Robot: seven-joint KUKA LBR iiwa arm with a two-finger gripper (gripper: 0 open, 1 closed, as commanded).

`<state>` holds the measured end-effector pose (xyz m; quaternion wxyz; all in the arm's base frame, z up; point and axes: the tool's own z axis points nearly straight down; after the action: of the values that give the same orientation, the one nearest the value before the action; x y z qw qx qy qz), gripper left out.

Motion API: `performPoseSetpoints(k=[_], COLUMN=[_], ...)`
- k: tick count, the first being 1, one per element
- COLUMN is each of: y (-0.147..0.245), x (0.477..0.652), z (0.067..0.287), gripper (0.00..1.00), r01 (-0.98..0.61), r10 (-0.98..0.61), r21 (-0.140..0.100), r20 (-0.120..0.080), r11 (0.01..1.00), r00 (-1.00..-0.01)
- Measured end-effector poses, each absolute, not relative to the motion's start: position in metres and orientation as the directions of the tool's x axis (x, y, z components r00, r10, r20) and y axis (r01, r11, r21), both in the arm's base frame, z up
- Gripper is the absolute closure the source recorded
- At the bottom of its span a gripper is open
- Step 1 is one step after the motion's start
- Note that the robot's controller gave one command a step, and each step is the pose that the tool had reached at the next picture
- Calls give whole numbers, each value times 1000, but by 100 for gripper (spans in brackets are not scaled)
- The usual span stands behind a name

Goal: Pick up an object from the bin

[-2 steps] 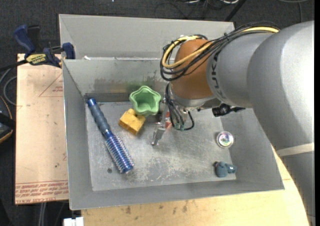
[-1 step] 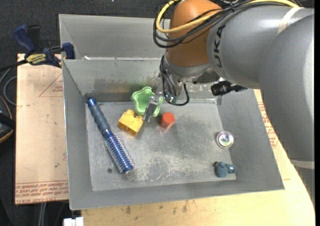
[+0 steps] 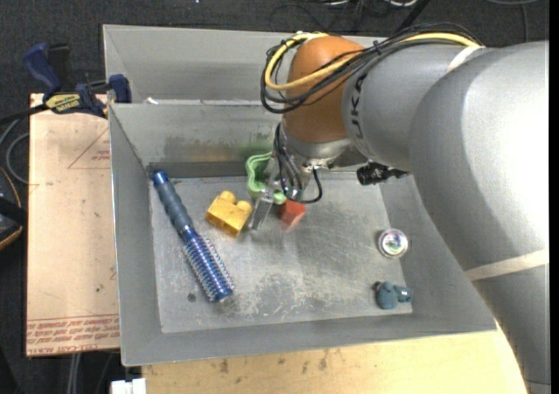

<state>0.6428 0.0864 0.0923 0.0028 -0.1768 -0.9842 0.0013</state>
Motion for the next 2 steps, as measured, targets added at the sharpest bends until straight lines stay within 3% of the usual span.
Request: performPoseSetpoints(k=[1,2], y=[79,60], x=[648,634], z=[85,94], gripper=[0,0], r01=[588,601], r10=[588,601], r21=[14,1], r20=[0,0], r11=[809,799], r00=[-809,-799])
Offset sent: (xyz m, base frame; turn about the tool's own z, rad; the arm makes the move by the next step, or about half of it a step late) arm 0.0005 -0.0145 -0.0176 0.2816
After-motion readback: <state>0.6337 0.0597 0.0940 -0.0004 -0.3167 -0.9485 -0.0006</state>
